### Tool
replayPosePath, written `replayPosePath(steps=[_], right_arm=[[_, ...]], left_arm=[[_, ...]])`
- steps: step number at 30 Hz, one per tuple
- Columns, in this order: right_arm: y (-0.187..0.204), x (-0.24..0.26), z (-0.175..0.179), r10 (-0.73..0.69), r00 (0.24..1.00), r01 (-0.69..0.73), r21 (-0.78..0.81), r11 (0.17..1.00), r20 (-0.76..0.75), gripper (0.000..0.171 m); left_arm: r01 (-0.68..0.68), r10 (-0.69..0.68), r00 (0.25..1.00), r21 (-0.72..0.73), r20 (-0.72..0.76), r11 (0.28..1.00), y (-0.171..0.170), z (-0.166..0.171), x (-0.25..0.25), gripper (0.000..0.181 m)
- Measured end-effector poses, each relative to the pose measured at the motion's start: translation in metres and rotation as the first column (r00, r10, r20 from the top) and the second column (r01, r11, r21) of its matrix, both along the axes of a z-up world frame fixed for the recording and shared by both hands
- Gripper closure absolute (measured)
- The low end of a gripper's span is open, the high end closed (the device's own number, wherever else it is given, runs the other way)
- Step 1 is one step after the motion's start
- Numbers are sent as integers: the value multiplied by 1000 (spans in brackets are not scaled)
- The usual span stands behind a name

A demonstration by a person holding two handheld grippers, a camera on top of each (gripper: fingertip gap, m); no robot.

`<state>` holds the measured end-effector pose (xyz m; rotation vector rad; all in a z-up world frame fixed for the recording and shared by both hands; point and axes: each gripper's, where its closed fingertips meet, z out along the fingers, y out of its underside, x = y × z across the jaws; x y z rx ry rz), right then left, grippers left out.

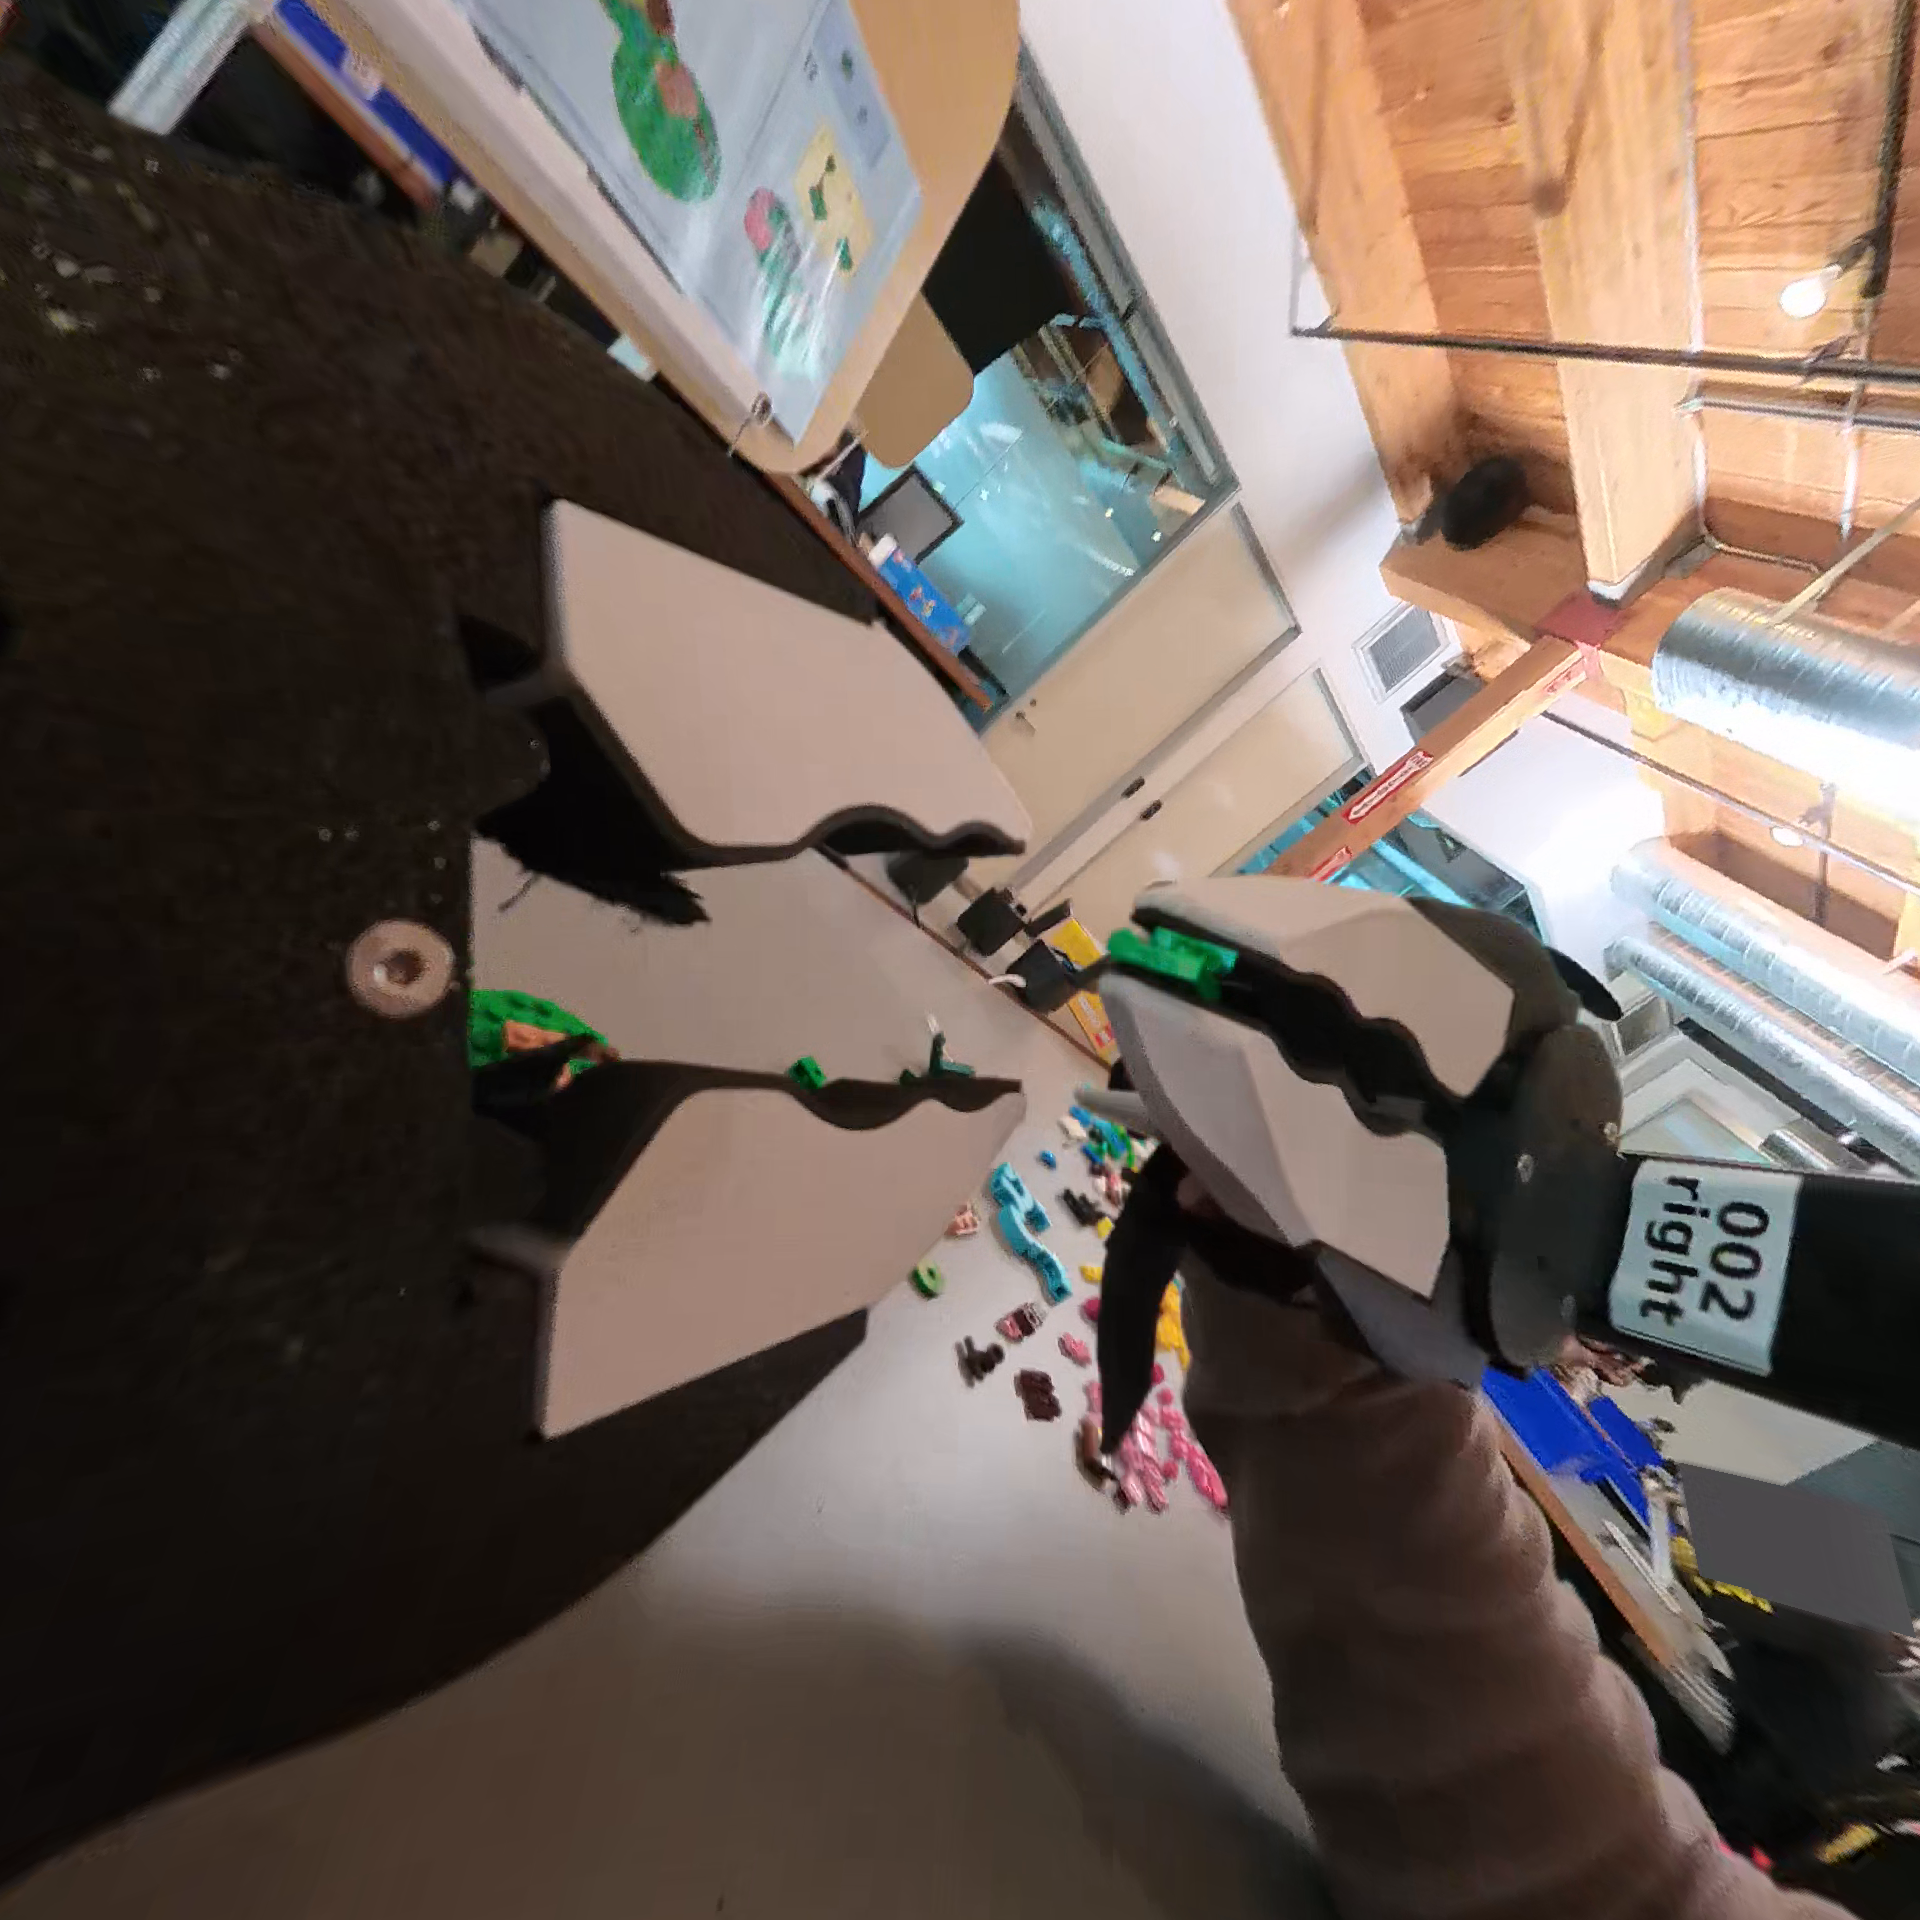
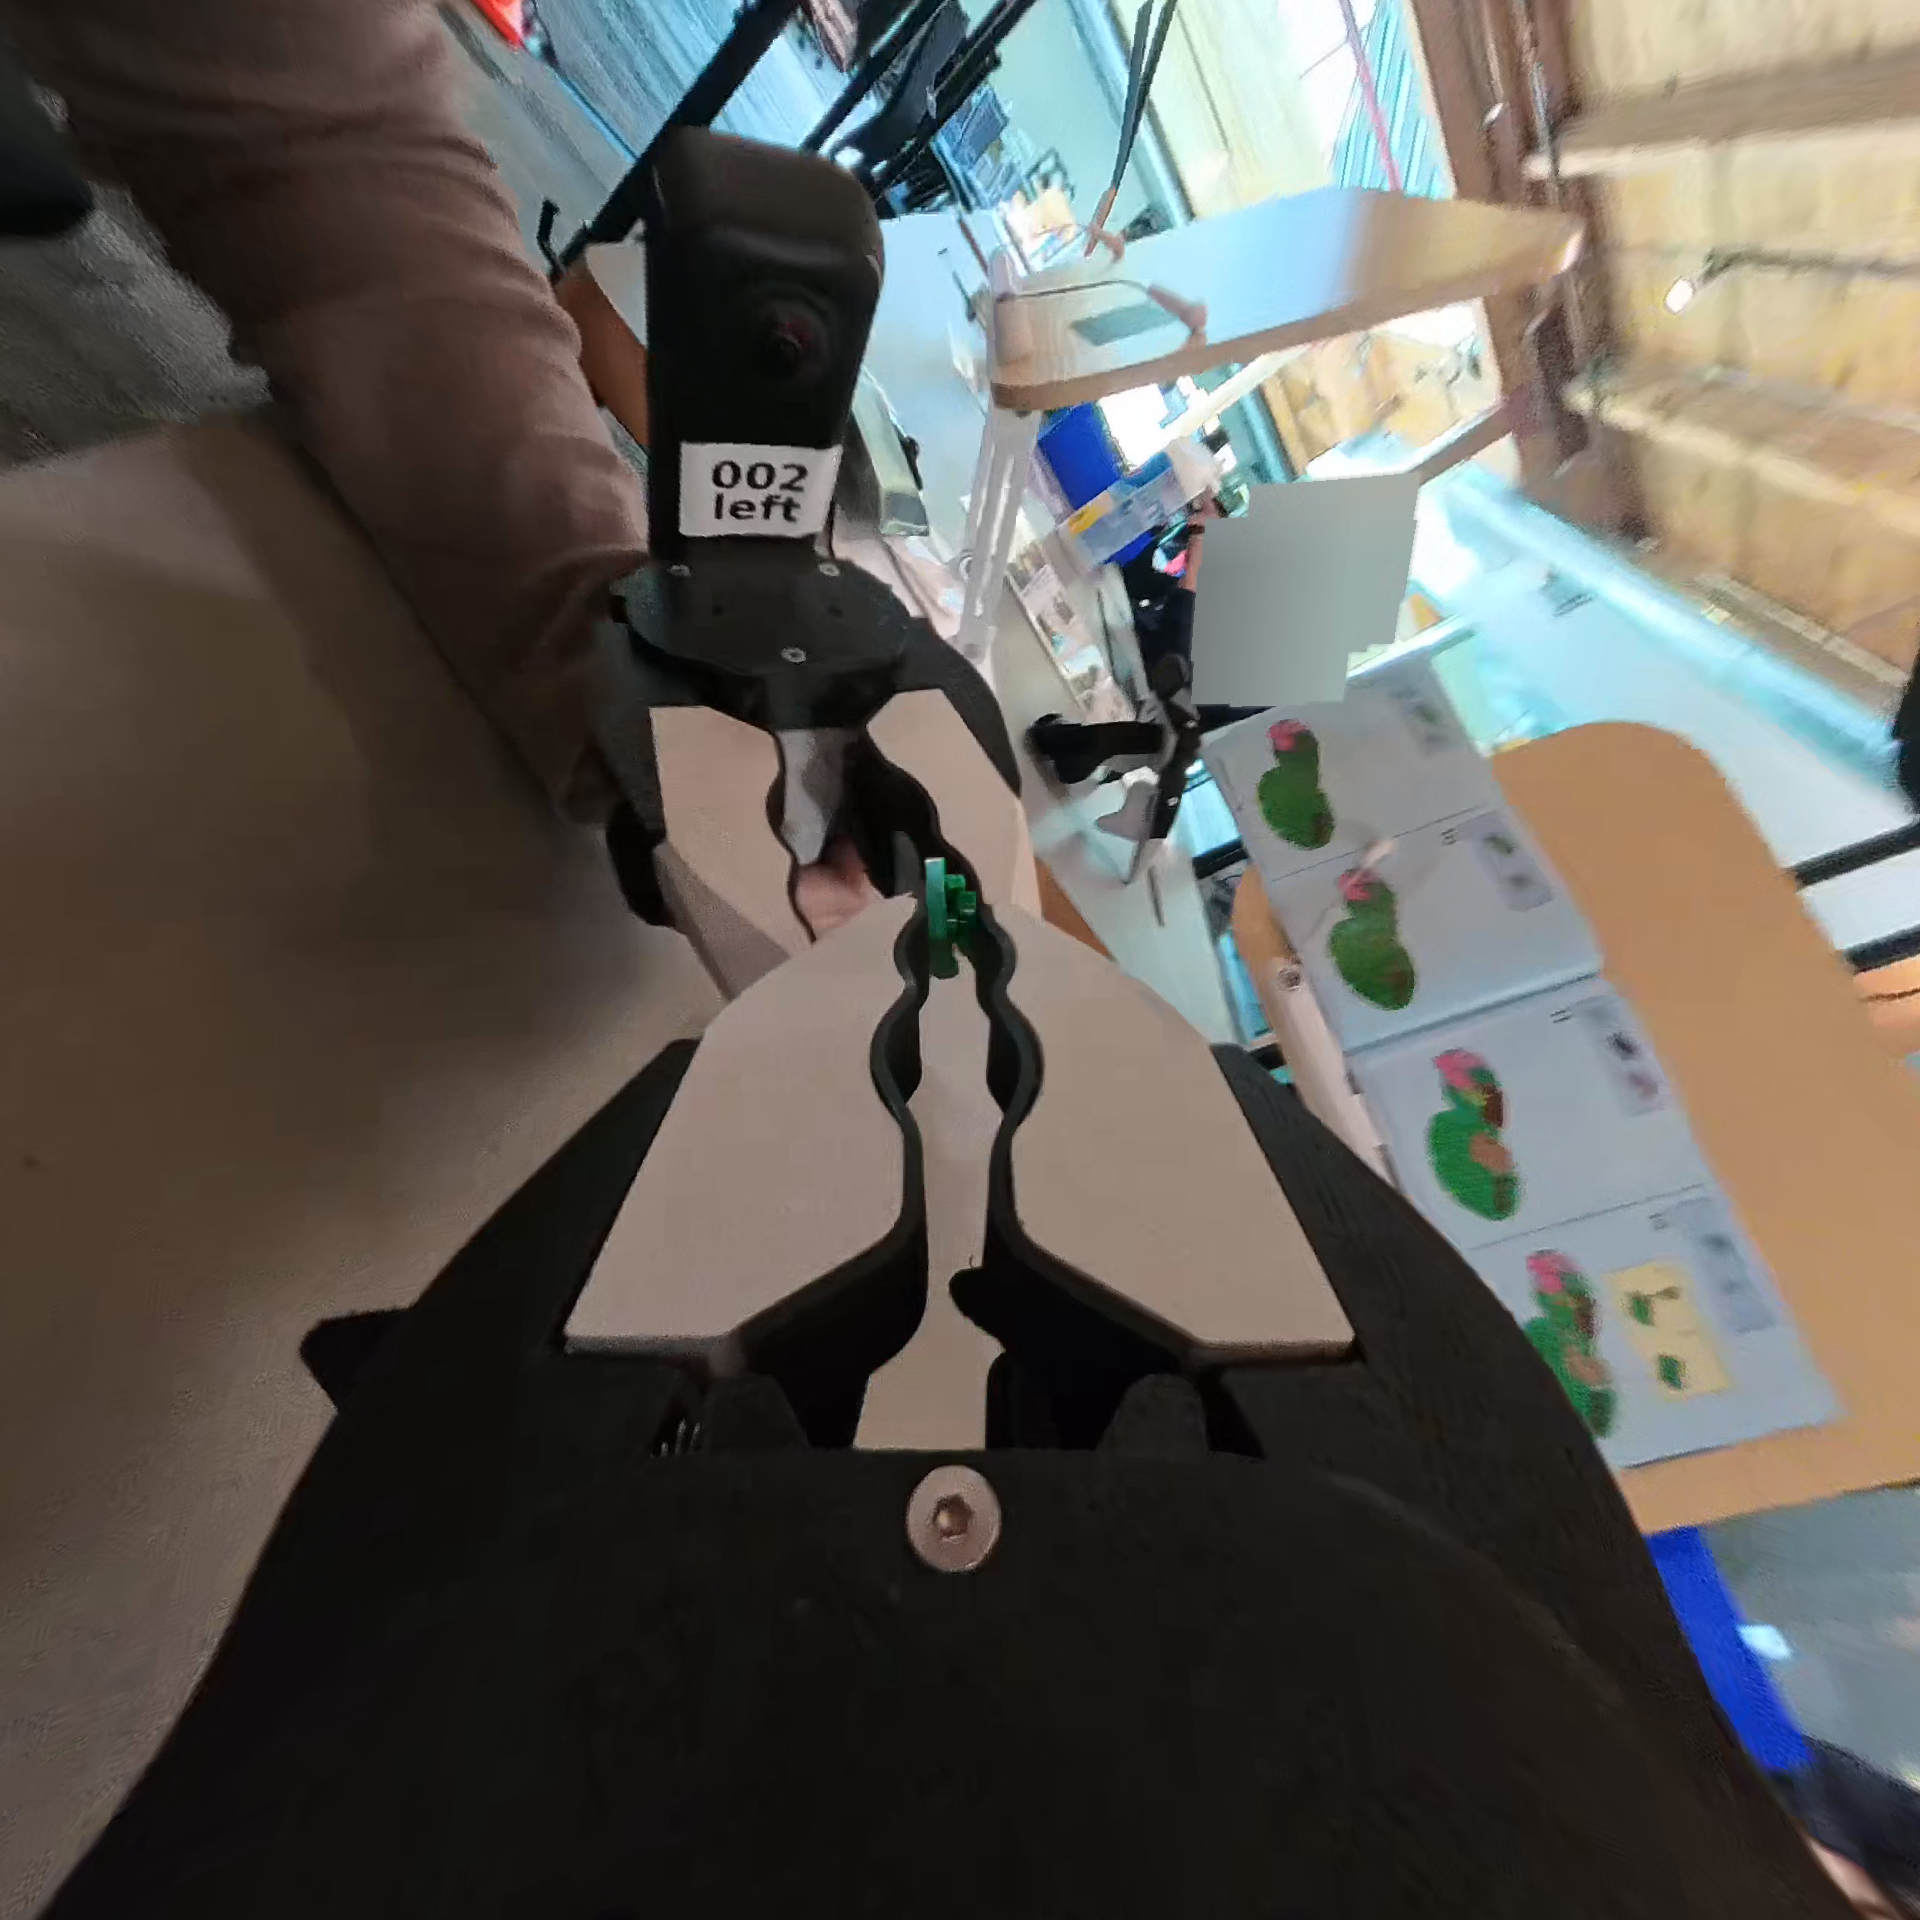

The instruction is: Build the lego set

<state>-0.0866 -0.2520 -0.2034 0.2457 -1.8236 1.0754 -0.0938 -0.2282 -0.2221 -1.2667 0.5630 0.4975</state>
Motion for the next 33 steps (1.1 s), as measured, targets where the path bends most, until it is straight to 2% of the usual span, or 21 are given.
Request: replayPosePath(steps=[4, 11, 17, 23, 33], right_arm=[[0, 3, 0, 8, 994, -3, 48, 999, -111, 165], [-2, 7, 3, 48, 997, -48, 2, 999, -66, 165], [0, 8, 3, 66, 998, -67, -19, 998, -5, 165], [1, 13, -2, 108, 986, -104, -36, 994, 129, 165], [-1, 21, -3, 198, 946, -170, -127, 977, 258, 164]], left_arm=[[-17, 25, 995, 81, -93, 997, -8, 10, 7, 155], [39, -28, 994, 113, -104, 993, -14, 16, 17, 176], [53, -45, 997, 130, -66, 990, -16, 20, 16, 165], [143, -134, 988, 116, -80, 983, -19, 19, 32, 168], [188, -186, 982, 90, -33, 978, -19, 17, 34, 177]])
